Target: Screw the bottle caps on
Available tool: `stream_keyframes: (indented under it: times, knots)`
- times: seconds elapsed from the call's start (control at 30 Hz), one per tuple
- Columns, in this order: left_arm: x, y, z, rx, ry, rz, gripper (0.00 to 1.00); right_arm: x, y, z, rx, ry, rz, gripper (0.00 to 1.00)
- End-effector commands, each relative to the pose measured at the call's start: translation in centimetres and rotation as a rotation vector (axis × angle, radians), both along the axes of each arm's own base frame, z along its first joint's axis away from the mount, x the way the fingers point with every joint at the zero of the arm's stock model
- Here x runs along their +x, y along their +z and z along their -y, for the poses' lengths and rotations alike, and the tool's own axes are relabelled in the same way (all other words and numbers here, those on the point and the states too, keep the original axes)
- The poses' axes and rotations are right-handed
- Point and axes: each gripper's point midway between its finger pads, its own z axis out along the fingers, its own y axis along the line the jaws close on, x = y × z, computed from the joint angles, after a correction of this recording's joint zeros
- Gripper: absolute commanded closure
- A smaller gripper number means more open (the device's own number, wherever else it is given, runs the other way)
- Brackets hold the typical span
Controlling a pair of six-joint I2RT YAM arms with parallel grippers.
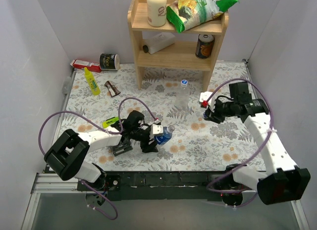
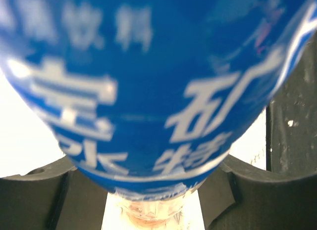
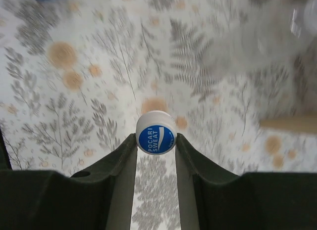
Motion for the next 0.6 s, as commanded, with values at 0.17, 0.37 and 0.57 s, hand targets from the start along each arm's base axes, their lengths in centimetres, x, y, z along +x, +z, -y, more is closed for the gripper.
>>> stream_keyframes:
  times: [0.17, 0.37, 0.57]
  knots:
    - [2.1, 1.6, 2.7, -0.048, -0.088, 0.156, 1.0, -5.6, 6.8, -10.3, 0.159, 0.419, 0.094, 0.73]
    - [2.2, 2.1, 3.0, -0.057, -0.095, 0.17, 1.0, -6.6, 6.6, -12.2, 0.11, 0.563, 0.128, 0.74]
    - [2.3, 2.0, 3.1, -0.071, -0.087, 0.177, 1.0, -7.5, 4.6, -13.0, 0.079, 0.639, 0.109, 0.74]
